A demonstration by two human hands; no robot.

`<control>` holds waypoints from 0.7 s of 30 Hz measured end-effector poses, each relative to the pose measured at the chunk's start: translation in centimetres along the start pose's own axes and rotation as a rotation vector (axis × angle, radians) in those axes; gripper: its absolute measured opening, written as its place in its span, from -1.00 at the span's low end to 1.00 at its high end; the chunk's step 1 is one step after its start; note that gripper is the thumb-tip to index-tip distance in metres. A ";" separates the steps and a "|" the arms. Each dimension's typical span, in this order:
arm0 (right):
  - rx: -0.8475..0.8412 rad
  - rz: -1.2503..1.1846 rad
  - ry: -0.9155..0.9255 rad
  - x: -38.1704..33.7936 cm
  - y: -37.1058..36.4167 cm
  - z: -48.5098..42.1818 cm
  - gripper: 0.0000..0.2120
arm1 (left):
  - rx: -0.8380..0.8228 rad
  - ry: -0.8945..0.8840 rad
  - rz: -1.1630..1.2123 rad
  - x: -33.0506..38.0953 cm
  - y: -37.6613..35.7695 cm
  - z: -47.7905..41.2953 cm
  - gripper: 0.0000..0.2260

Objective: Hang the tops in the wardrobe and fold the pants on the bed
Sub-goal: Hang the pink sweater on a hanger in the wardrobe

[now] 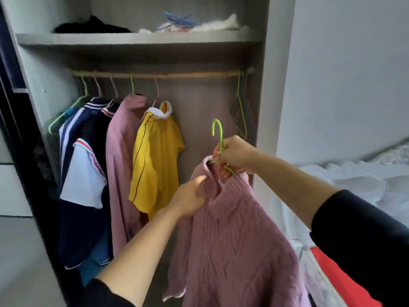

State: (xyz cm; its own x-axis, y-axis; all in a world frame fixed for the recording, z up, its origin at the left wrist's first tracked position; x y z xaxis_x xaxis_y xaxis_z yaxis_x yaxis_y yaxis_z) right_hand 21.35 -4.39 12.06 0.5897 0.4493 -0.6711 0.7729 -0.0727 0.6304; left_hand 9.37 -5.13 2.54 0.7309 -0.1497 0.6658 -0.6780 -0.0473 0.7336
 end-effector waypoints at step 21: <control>0.420 -0.053 0.028 -1.2 0.4 -30.2 -0.84 | 0.488 -0.255 -0.373 3.9 23.0 -29.0 -0.50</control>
State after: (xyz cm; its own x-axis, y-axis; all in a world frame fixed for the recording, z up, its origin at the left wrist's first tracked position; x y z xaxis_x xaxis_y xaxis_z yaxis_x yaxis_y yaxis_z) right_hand 13.88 21.95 24.87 0.5441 0.4856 -0.6842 0.8339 -0.4028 0.3773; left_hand -1.13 21.88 26.00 0.9228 -0.2625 0.2821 -0.3844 -0.5740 0.7231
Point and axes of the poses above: each hand's wrist, its own z-axis away from the middle knuckle, its own y-axis out of the back of the hand, x = y × z, the point moved 9 cm from there along -z, towards the middle knuckle, and after that the axes turned 15 degrees about y, right-handed, at the moved point
